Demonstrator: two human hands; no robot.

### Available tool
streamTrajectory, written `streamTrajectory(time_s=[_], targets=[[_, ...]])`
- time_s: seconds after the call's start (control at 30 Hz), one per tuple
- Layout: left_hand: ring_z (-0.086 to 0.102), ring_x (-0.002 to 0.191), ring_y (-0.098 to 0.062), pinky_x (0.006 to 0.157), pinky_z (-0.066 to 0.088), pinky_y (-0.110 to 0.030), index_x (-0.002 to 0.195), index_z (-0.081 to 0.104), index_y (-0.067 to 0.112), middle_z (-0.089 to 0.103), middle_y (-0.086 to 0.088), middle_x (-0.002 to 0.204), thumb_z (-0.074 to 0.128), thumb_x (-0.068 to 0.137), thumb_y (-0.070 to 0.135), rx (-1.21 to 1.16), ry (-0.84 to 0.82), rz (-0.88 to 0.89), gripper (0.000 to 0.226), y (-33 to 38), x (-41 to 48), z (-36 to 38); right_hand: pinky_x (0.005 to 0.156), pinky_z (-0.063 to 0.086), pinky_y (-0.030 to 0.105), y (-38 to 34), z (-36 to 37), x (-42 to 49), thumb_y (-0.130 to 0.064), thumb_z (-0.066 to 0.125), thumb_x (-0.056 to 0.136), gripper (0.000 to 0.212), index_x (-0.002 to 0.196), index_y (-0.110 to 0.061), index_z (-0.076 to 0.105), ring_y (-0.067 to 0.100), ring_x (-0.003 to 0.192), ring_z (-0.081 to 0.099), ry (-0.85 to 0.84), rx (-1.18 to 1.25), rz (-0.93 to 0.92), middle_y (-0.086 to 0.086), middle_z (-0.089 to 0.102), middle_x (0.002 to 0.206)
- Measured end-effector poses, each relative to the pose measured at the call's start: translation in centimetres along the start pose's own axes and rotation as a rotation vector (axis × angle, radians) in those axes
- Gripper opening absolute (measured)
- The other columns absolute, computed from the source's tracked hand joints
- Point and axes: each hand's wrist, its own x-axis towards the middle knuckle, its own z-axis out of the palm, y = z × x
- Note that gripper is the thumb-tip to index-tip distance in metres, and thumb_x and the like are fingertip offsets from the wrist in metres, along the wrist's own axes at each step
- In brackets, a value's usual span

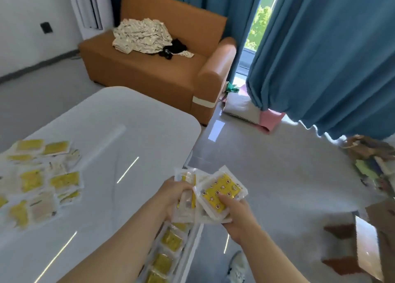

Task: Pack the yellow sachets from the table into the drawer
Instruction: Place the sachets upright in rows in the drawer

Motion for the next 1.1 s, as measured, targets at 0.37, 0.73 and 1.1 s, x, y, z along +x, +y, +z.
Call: streamTrajectory(time_s=[0.37,0.73,1.1], targets=[[0.066,0.096,-0.035,0.085,0.054,-0.047,0.112,0.061,0.009,0.068,-0.019,0.106,0.059,0.084,-0.001,-0.348,0.535,0.017,0.03,0.4,6.8,-2.6,0.059,0.058,0.038,-4.0,6.1,17.2,0.0,0.055,0.09,0.026,0.112,-0.013,0.06,0.029,0.083,0.069,-0.468,-0.303,0.358,0.015,0.069,0.102],[0.06,0.101,-0.026,0.093,0.048,-0.042,0.115,0.061,0.018,0.066,-0.007,0.109,0.066,0.083,0.022,-0.576,0.914,0.058,0.033,-2.9,3.7,2.8,0.084,0.053,0.049,-5.9,6.3,17.7,0.003,0.057,0.088,0.035,0.122,-0.008,0.057,0.033,0.1,0.065,-0.785,-0.569,0.409,0.016,0.067,0.111],[0.062,0.101,-0.032,0.094,0.049,-0.045,0.089,0.058,0.022,0.065,-0.015,0.105,0.04,0.096,0.01,-0.645,1.073,0.008,0.023,-8.8,1.6,13.1,0.092,0.047,0.057,-7.0,-2.1,17.9,0.004,0.056,0.088,0.032,0.111,-0.019,0.058,0.033,0.1,0.063,-0.901,-0.737,0.328,0.01,0.067,0.105]])
